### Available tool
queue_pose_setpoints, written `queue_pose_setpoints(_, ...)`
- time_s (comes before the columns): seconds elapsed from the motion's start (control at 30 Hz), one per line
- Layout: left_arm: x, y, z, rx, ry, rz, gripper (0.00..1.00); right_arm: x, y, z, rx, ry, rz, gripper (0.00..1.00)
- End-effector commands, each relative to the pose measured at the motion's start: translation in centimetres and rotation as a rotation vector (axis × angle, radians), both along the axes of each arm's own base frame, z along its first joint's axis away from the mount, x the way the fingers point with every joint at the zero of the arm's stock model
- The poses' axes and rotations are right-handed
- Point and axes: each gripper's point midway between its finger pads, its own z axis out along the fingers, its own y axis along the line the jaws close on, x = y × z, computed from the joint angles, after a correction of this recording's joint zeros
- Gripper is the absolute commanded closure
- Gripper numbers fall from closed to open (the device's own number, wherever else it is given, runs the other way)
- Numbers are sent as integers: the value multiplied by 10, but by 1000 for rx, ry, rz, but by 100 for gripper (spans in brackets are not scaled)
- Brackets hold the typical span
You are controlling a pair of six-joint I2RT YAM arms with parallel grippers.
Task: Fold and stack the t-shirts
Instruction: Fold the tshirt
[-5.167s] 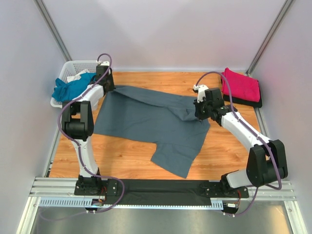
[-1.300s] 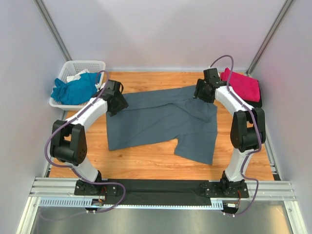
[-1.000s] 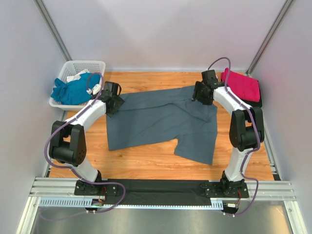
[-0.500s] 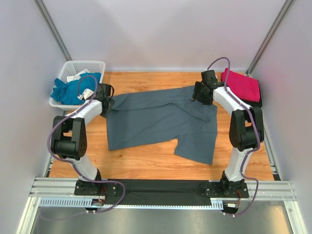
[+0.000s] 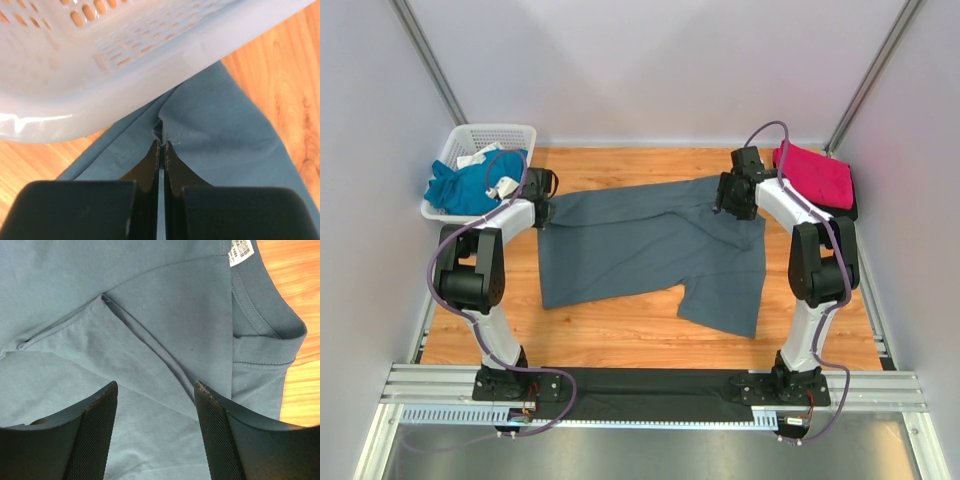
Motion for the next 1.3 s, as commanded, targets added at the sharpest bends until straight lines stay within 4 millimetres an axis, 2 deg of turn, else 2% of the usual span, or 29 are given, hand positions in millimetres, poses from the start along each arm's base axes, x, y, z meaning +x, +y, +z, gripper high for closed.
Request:
queue_pose_setpoints(0.0,15,16,21,87,-44,17,100,8,-2,4,-23,-20,1,36)
queue_pose_setpoints(0.13,11,30,33,205,-31,-26,100,7,-2,0,-25,-11,1,36)
queue_pose_setpoints(0.2,11,31,36,235,-32,-57,100,7,-2,-1,-24,-10,0,36)
queue_pose_setpoints(0.33,10,24,30,273,-17,-151,100,6,-2,-4,-23,-2,-4,36)
queue_pose_setpoints(0.47,14,12,34,324,-32,-242,100,5,-5,-8,-33,8,-12,36)
queue_pose_setpoints(0.7,4,6,43,404,-6,-285,100,-2,-10,-30,-63,57,-33,37)
queue_pose_setpoints(1.03,-19,10,31,424,53,-305,100,-19,-21,-63,-120,151,-47,41)
queue_pose_setpoints(1.2,-22,8,28,431,71,-340,100,-34,-32,-76,-149,196,-74,41)
queue_pose_setpoints(1.27,-24,8,26,443,86,-354,100,-39,-38,-79,-159,209,-89,45)
